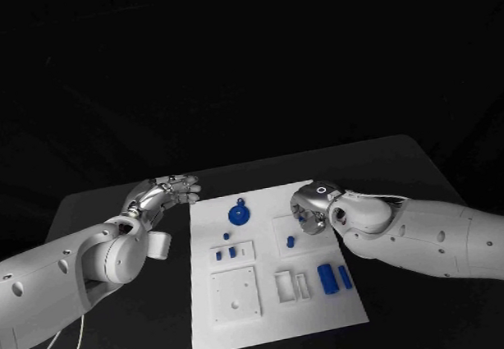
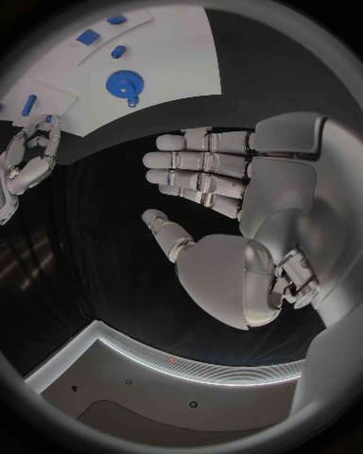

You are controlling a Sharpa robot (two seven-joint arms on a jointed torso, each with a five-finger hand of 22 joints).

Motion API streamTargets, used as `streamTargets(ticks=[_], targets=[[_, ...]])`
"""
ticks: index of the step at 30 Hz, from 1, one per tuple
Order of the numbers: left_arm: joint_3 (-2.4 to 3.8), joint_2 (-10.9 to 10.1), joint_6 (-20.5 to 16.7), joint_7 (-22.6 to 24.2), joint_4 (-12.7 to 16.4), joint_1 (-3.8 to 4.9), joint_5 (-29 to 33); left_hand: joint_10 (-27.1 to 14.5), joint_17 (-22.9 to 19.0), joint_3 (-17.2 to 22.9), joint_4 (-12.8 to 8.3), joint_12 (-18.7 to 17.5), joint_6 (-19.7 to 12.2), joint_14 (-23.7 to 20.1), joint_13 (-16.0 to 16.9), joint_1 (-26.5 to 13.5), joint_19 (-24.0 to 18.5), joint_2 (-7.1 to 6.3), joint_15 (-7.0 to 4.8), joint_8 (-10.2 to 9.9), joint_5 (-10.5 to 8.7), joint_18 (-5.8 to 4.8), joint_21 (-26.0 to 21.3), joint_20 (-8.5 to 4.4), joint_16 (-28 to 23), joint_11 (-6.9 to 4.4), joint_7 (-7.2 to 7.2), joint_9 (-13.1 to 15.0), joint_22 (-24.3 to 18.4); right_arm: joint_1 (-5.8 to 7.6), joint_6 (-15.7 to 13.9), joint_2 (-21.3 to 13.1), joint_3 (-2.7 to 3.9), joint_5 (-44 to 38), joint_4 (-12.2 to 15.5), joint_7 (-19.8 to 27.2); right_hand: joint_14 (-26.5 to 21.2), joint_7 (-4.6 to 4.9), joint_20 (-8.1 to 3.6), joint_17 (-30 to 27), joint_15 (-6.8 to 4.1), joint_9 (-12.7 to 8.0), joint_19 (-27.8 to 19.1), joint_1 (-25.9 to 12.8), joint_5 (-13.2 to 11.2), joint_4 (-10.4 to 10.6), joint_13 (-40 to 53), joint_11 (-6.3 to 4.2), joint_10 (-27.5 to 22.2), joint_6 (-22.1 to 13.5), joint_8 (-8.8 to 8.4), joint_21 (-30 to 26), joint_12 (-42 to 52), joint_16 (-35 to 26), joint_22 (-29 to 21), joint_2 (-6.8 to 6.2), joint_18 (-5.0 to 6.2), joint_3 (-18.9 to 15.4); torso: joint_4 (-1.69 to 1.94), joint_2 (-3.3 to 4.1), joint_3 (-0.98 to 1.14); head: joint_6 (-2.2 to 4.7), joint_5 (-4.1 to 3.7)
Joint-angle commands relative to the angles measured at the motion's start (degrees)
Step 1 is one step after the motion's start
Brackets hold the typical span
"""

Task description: Assemble the parts on the task board

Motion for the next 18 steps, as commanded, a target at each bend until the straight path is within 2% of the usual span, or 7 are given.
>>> streamTargets(ticks=[1, 5, 9, 11, 15, 18], targets=[[0.05, 0.1, -0.1, 0.3, -0.1, 0.05, 0.3, -0.5, 0.3, -0.3, 0.0, -0.2, -0.2, 0.5, -0.1, -0.6, 0.3, -0.02, -0.13, 0.2, -0.04, 0.11, -0.3, 0.11, -0.3, 0.12, 0.08, -0.1, 0.1, -0.42, 0.9, 0.1, 0.07, -0.9, 0.3, -0.3, 0.0, -0.05, -0.40, -0.1, -0.59, 0.0, 0.0, -0.1, -0.3, 0.0, 0.1, -0.52, 3.6, 0.6, 0.21, 0.4, 0.2, 0.2, 1.2, -0.16, 4.76, 0.4, -0.05, 0.02, 0.04, -0.03, 0.15], [0.05, 0.1, -0.2, 0.2, -0.3, 0.05, 0.3, -0.5, 0.6, -0.3, 0.0, -0.2, -0.3, 1.0, -0.2, -0.6, 0.7, -0.04, -0.30, 0.3, -0.05, 0.21, -0.1, -0.02, -0.3, 0.13, 0.07, -0.2, 0.2, -0.29, 0.6, 0.0, 0.79, -0.9, 0.7, -0.5, 0.1, -0.09, -0.44, -0.1, -0.63, 0.0, 0.1, -0.1, -0.4, 0.1, 0.3, -0.56, 3.7, 0.7, 0.22, 0.5, 0.1, 0.2, 1.2, -0.23, 4.76, 0.6, -0.08, 0.02, 0.07, -0.02, 0.20], [0.06, 0.2, -0.2, 0.2, -0.4, 0.05, 0.5, -0.5, 0.7, -0.4, 0.0, -0.2, -0.3, 1.1, -0.2, -0.6, 0.8, -0.10, -0.33, 0.3, -0.06, 0.22, -0.1, -0.05, -0.4, 0.14, 0.09, -0.2, 0.3, -0.27, 0.6, -0.8, 2.75, -0.9, 2.3, -0.8, 0.2, -0.12, -0.49, -0.1, -0.68, 0.1, 0.2, -0.1, -0.4, 0.2, 0.4, -0.60, 3.8, 0.8, 0.22, 0.5, 0.1, 0.2, 1.1, -0.39, 4.76, 0.8, -0.04, 0.00, 0.02, 0.00, 0.07], [0.06, 0.1, -0.2, 0.2, -0.5, 0.05, 0.5, -0.6, 0.7, -0.4, 0.0, -0.2, -0.4, 1.1, -0.2, -0.6, 0.8, -0.11, -0.33, 0.3, -0.06, 0.22, -0.1, -0.06, -0.4, 0.15, 0.11, -0.2, 0.3, -0.26, 0.8, -1.4, 3.38, -0.4, 3.2, -0.9, 0.3, -0.13, -0.52, -0.1, -0.69, 0.1, 0.2, -0.1, -0.5, 0.2, 0.5, -0.62, 3.8, 0.8, 0.22, 0.5, 0.1, 0.2, 1.1, -0.44, 4.76, 0.9, -0.06, -0.01, 0.02, -0.03, 0.21], [0.06, 0.1, -0.4, 0.1, -0.5, 0.05, 0.5, -0.6, 0.7, -0.4, 0.0, -0.2, -0.4, 1.1, -0.2, -0.6, 0.8, -0.12, -0.33, 0.3, -0.06, 0.22, -0.1, -0.06, -0.4, 0.15, 0.11, -0.2, 0.3, -0.06, 2.1, -2.4, 5.31, 2.9, 4.9, -1.1, 0.3, -0.14, -0.55, -0.1, -0.71, 0.2, 0.3, -0.2, -0.5, 0.3, 0.5, -0.64, 3.9, 0.9, 0.22, 0.6, 0.1, 0.2, 1.1, -0.52, 4.76, 1.0, -0.08, -0.03, -0.03, -0.06, 0.28], [0.06, 0.1, -0.4, 0.1, -0.5, 0.05, 0.5, -0.6, 0.7, -0.4, 0.0, -0.2, -0.4, 1.1, -0.2, -0.7, 0.8, -0.11, -0.34, 0.3, -0.05, 0.21, -0.1, -0.06, -0.5, 0.16, 0.12, -0.2, 0.3, 0.29, 2.8, -3.0, 6.02, 5.0, 6.0, -1.2, 0.4, -0.14, -0.58, -0.1, -0.72, 0.2, 0.3, -0.3, -0.3, 0.3, 0.6, -0.64, 3.9, 0.8, 0.19, 0.6, 0.0, 0.2, 1.1, -0.43, 4.76, 1.1, -0.07, -0.01, -0.01, -0.02, 0.24]])
